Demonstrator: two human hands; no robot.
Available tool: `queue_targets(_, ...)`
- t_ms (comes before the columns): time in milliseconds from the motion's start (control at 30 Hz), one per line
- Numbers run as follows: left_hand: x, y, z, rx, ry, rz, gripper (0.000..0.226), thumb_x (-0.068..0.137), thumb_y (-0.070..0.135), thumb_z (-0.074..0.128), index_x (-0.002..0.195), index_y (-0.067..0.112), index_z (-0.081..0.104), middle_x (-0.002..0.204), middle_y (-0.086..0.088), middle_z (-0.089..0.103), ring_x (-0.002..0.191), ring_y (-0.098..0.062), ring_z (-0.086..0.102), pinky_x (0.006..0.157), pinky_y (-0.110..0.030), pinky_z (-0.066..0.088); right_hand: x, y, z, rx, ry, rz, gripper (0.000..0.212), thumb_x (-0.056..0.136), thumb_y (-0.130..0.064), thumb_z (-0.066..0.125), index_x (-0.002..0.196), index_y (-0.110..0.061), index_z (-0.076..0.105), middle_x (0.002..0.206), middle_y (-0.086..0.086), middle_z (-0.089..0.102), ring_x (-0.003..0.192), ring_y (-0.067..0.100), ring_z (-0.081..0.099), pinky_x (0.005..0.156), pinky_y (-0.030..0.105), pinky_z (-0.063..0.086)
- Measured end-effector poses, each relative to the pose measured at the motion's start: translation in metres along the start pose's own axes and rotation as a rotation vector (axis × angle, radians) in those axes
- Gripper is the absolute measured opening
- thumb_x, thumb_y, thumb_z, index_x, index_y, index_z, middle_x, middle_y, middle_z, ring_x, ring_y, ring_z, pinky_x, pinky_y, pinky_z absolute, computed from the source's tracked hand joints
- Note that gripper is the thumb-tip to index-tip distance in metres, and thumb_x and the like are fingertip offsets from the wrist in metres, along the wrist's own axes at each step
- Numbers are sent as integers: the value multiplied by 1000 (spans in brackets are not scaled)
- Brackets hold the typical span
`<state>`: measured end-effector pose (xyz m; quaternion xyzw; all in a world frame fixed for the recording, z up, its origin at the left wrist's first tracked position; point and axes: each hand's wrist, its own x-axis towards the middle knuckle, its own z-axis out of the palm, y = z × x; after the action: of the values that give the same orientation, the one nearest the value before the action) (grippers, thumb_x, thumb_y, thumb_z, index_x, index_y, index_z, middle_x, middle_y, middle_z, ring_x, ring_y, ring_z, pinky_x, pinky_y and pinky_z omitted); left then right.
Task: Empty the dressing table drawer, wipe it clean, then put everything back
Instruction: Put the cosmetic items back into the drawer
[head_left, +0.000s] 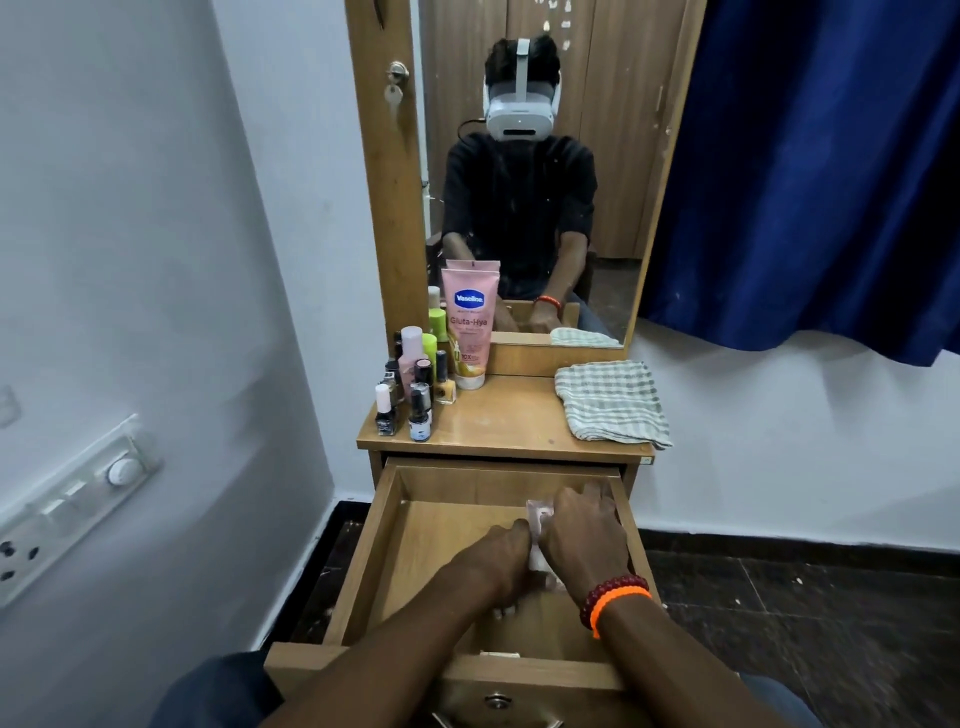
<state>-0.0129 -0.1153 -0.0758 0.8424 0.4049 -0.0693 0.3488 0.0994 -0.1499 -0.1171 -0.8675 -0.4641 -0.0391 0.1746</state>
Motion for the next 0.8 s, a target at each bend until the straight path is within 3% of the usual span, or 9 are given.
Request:
queue_targets(33,-5,-5,-6,99,53,27,45,97,25,61,136,9,45,116,-16,66,86,-24,66,76,-36,54,1,-2,-2,15,26,-32,23,100,-34,58,106,-14,68,120,13,62,113,28,60,86,30,53)
queue_targets(100,-15,-18,-23,144,222,71,32,94,24,65,124,13,60,116,-9,68,98,-22,66,83,-35,56,6,-11,-10,83,89,-139,24,101,-37,58,94,-15,65,104,7,61,99,25,61,79,29,48)
queue_targets(200,-25,-46,-59,39,567,125,13,92,30,66,99,21,73,95,2,74,83,-11,68,76,-34,59,17,-40,-30,241,119,-273,22,100,-33,62,85,-16,61,87,0,54,81,16,52,70,28,45)
queue_targets(267,-29,-64,-85,-3,854,149,13,93,30,63,97,23,74,92,4,71,79,-9,66,73,-36,60,28,-68,-44,372,150,-352,15,98,-28,64,96,-13,68,91,1,58,81,14,52,64,23,38)
queue_targets(367,-30,-80,-120,30,1196,126,26,95,29,61,119,18,66,119,-4,57,101,-18,60,76,-33,55,45,-107,-64,464,191,-458,26,99,-25,61,121,-13,70,103,4,61,89,11,53,66,16,36)
queue_targets(500,-16,-93,-143,180,1129,28,36,99,29,58,134,19,60,137,-8,48,123,-29,47,73,-36,51,63,-133,-68,418,200,-540,30,102,-22,57,126,-11,70,104,7,58,91,15,54,68,21,46)
queue_targets(567,-11,-98,-141,220,1086,24,31,102,30,52,130,22,64,138,-7,48,124,-29,43,69,-32,42,65,-137,-63,386,188,-551,28,102,-22,57,122,-10,72,104,8,57,92,17,55,70,26,49)
queue_targets(700,-6,-106,-130,207,1104,36,29,102,32,52,126,24,67,135,-5,52,122,-26,44,70,-29,41,62,-137,-51,388,141,-555,28,103,-24,58,122,-10,73,103,6,55,88,12,51,61,13,35)
queue_targets(800,-7,-108,-128,151,1142,54,28,99,33,57,123,22,67,131,-4,59,120,-23,48,75,-29,45,60,-135,-51,481,142,-522,28,101,-21,63,124,-8,72,108,7,63,92,10,55,69,14,47)
